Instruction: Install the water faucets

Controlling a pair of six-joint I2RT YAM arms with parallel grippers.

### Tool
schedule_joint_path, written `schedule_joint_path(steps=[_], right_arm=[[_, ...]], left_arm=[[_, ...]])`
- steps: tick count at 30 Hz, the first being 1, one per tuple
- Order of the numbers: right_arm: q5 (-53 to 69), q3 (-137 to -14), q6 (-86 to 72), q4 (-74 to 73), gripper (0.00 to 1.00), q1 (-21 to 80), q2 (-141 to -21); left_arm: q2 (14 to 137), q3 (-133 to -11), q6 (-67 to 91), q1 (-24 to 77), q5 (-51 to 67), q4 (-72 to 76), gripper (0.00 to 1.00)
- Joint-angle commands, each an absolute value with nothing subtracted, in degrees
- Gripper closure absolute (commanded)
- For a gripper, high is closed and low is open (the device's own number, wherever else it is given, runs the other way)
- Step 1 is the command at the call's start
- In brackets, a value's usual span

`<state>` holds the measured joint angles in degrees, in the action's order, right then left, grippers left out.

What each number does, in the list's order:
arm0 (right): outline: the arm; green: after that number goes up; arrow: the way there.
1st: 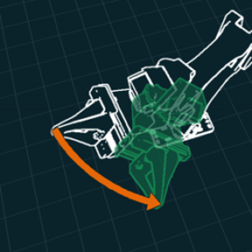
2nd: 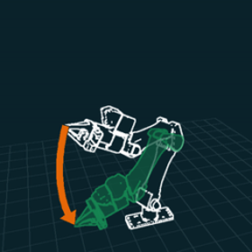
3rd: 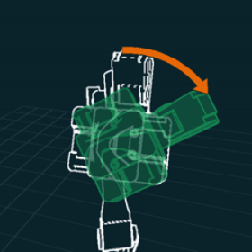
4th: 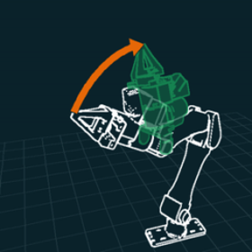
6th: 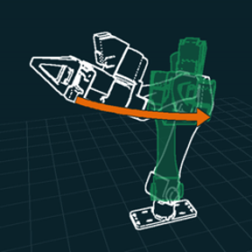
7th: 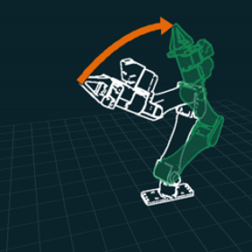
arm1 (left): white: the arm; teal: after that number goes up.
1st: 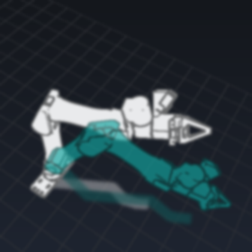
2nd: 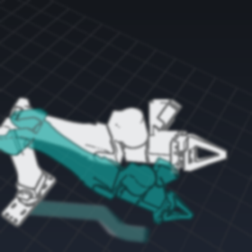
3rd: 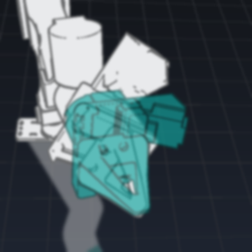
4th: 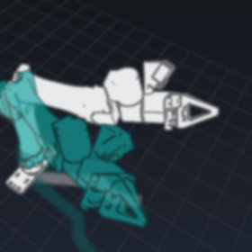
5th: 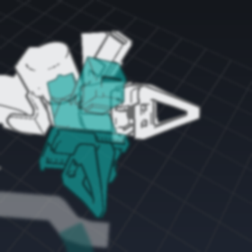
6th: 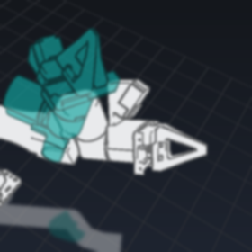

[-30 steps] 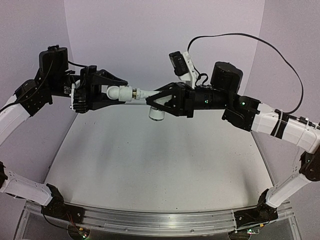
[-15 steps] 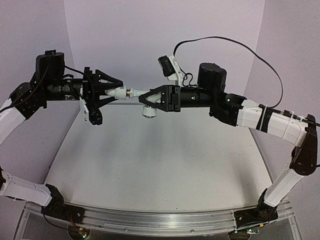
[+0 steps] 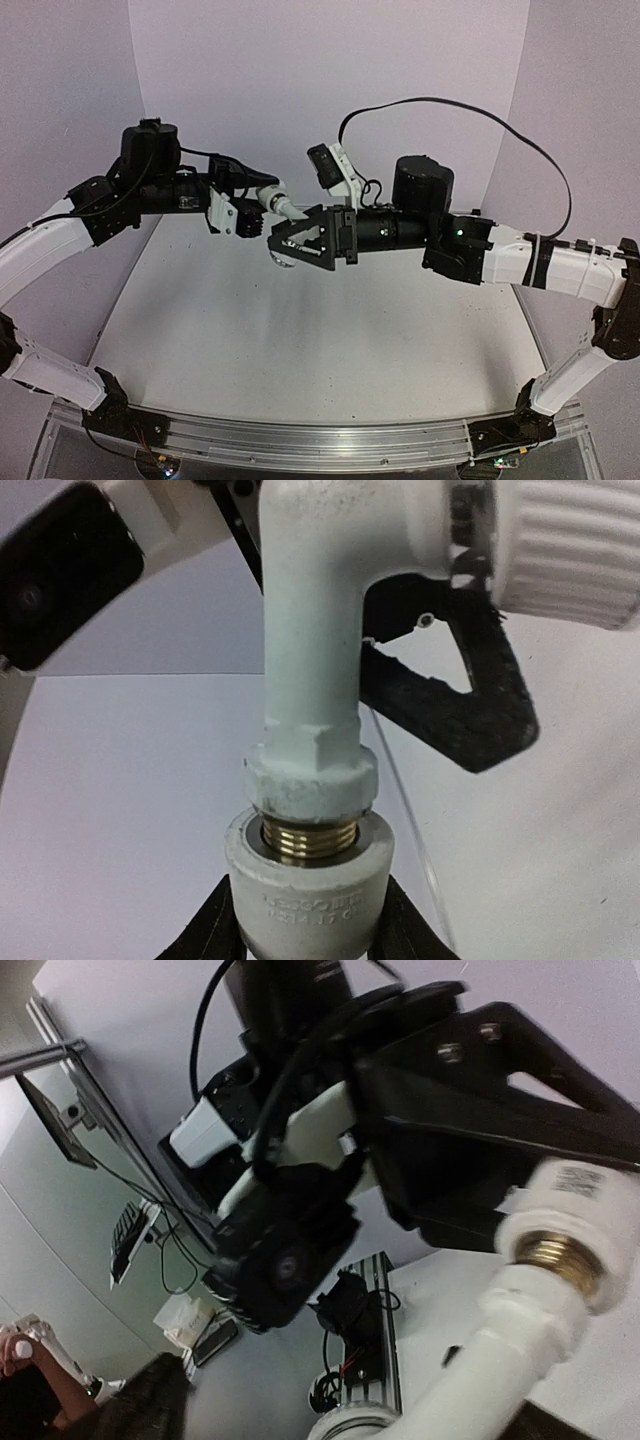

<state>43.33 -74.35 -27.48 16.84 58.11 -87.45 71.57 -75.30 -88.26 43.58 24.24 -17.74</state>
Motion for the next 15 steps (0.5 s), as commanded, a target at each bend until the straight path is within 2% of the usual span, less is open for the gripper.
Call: schedule_joint_path(steps=[1, 10, 15], right_arm=[[37.27, -68.79, -28.99, 19.66, 0.02, 56.19, -80.37], [30.79, -56.11, -32.73, 15.62, 0.02, 48.83, -68.80], [26.38, -58.04, -18.52, 3.15, 0.02, 48.39, -66.11]], left_arm=[[68.29, -72.09, -74.24, 42.97, 23.78, -8.34, 1.00], [65.20, -67.80, -50.24, 42.83, 22.10, -5.88, 1.00], [67.57, -67.18, -31.17, 42.64, 20.71, -7.37, 1.00]])
